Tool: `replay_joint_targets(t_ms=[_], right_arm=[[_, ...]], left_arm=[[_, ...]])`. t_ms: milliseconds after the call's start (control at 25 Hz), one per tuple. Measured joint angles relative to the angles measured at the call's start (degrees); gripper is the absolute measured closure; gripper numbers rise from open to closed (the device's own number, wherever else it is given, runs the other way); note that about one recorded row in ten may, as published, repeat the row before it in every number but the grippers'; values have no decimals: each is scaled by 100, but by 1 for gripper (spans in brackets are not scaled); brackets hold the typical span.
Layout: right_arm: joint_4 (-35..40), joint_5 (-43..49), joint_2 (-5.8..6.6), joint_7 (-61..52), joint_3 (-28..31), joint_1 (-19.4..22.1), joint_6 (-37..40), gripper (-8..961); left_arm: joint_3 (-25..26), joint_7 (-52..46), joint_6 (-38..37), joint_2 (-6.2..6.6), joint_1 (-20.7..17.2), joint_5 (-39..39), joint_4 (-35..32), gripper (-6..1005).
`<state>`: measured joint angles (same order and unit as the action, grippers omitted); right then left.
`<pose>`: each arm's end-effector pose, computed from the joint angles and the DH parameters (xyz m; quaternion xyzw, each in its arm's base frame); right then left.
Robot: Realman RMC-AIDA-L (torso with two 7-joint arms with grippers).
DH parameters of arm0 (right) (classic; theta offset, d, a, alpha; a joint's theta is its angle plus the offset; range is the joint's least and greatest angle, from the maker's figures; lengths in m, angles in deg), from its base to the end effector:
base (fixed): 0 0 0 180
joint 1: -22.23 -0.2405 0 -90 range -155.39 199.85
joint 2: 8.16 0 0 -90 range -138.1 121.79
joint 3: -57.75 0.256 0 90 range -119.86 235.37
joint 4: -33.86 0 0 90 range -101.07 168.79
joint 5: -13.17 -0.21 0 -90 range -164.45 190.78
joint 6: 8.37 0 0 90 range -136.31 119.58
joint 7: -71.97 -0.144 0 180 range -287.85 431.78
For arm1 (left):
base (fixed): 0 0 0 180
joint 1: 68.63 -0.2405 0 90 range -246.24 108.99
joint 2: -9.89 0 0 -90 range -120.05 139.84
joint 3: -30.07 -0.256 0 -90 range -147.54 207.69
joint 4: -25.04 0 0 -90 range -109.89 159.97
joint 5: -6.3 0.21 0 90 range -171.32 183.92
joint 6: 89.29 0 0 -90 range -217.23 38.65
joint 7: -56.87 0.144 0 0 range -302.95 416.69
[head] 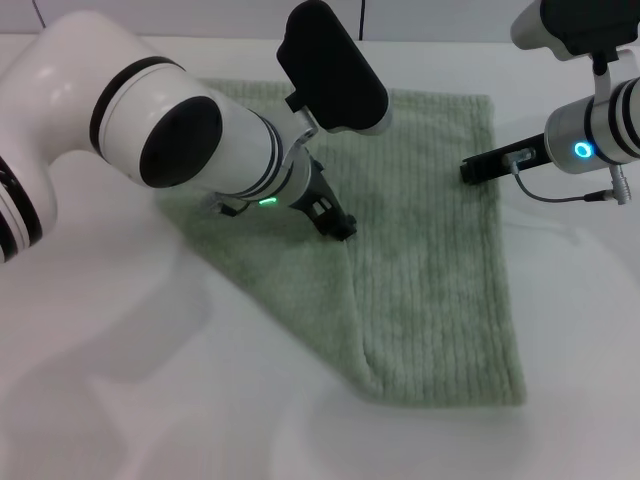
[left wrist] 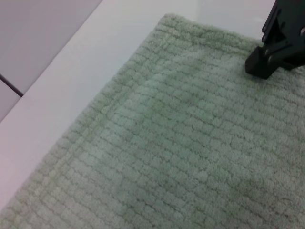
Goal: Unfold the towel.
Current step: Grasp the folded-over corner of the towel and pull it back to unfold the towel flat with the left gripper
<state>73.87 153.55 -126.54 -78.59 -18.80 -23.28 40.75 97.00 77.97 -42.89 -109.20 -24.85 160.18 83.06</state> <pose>0.2198 0.4291 -0.0501 -0.8509 0.4392 -0.0404 0.2853 -0.1479 0.3879 -0.1120 -0.9362 -0.1256 0.1623 0.2854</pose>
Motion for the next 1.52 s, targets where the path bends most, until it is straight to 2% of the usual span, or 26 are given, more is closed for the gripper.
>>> replay_joint_targets(t_ms=[840, 1440, 1520], right_arm=[[-2, -1, 0, 0, 0, 4, 11, 953], [-2, 6, 0, 0, -9, -2, 10, 954], [-2, 7, 0, 0, -9, -2, 11, 953]], left_arm=[[-63, -1, -113, 0, 27, 42, -52, 191], [-97, 38, -115, 10, 177, 68, -244, 191], [-154, 69, -94, 22, 181, 91, -240, 246]])
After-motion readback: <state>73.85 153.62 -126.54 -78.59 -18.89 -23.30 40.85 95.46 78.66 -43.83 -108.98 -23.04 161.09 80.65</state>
